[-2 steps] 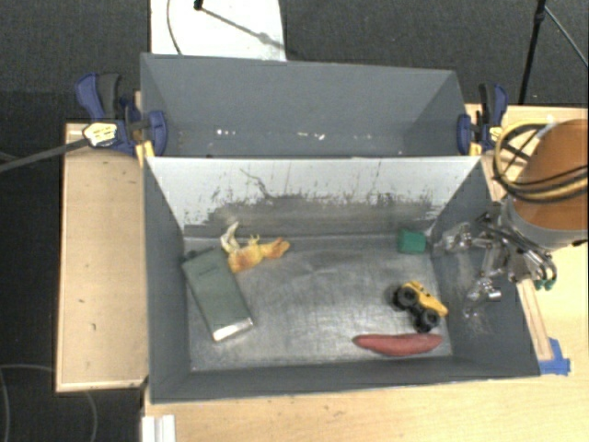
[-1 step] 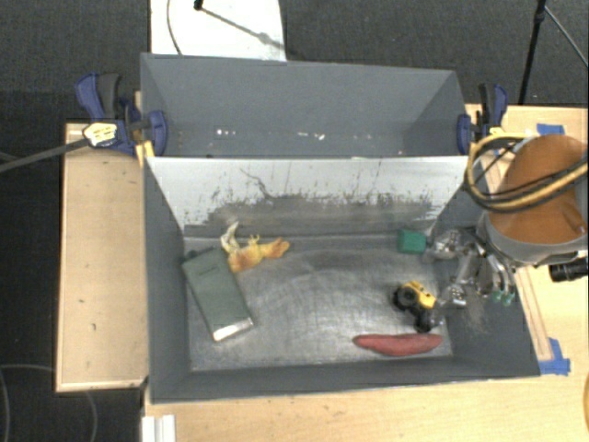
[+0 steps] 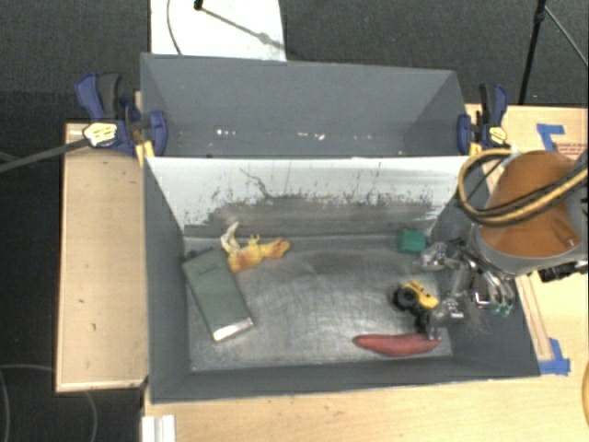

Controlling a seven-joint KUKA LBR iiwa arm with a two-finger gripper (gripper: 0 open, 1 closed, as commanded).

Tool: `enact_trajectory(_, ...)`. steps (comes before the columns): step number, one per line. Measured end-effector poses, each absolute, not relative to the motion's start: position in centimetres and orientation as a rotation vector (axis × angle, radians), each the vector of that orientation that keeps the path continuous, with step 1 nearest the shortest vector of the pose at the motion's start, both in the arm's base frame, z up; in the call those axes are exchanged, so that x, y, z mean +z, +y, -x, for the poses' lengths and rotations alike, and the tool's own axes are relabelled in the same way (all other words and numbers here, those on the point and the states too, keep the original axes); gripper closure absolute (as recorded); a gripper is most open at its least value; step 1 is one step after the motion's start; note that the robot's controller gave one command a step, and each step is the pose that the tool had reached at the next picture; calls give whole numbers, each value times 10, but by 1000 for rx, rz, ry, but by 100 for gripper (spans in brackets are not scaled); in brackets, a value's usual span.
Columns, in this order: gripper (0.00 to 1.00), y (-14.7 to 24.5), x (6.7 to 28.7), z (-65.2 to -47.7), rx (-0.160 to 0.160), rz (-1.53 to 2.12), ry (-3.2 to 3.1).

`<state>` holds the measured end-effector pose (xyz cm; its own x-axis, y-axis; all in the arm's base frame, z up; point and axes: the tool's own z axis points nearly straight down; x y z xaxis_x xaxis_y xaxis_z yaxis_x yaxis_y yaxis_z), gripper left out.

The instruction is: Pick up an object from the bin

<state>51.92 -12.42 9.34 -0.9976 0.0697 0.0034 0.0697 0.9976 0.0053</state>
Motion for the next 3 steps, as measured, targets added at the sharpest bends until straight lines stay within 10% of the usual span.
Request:
enact_trajectory(1, 100, -108, 74, -513, -6, 492, -3111)
enact_trajectory(3, 100, -109, 76, -512, -5, 494, -3111)
